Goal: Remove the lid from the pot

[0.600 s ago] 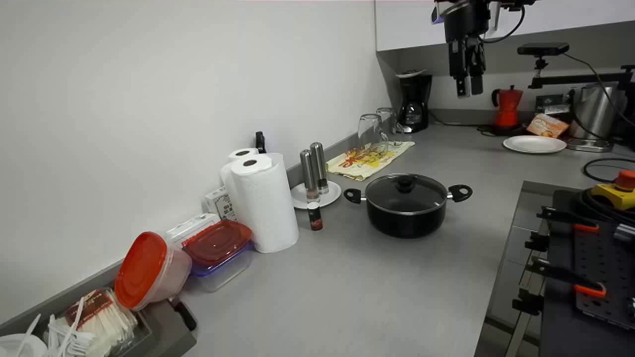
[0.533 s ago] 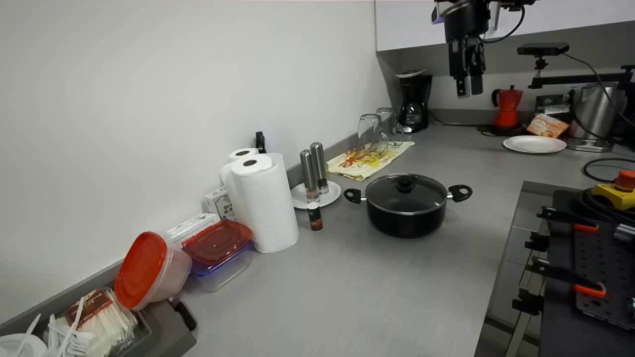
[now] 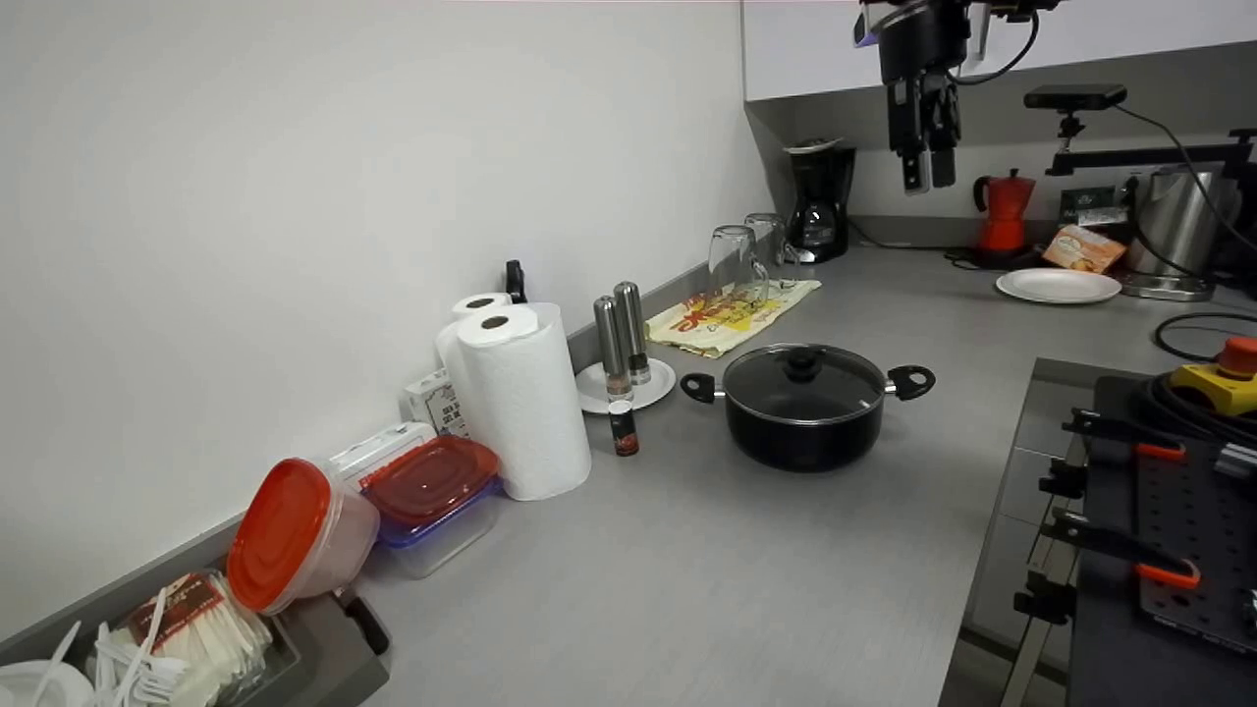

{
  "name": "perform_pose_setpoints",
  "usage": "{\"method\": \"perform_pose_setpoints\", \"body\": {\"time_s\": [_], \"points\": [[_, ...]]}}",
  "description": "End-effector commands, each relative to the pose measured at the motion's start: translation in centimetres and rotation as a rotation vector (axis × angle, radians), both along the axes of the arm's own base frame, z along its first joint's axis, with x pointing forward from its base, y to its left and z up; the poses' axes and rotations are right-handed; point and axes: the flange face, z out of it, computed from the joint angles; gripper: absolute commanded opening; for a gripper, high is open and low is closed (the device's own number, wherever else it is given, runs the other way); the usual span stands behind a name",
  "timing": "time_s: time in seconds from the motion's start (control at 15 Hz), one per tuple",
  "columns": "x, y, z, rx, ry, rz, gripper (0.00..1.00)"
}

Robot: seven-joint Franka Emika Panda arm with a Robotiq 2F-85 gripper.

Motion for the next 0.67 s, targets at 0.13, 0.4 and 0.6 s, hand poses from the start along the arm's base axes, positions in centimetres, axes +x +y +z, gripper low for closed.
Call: {"method": "perform_pose_setpoints", "body": {"time_s": [0.13,0.4,0.6], "points": [[5.0,-0.4,-2.0,-0.016,0.026,0.011,1.0],[9.8,-0.9,-6.4,-0.044,0.046,-0.015,1.0],[12.5,-2.1,-9.8,-0.076,0.035,-0.079,1.0]]}}
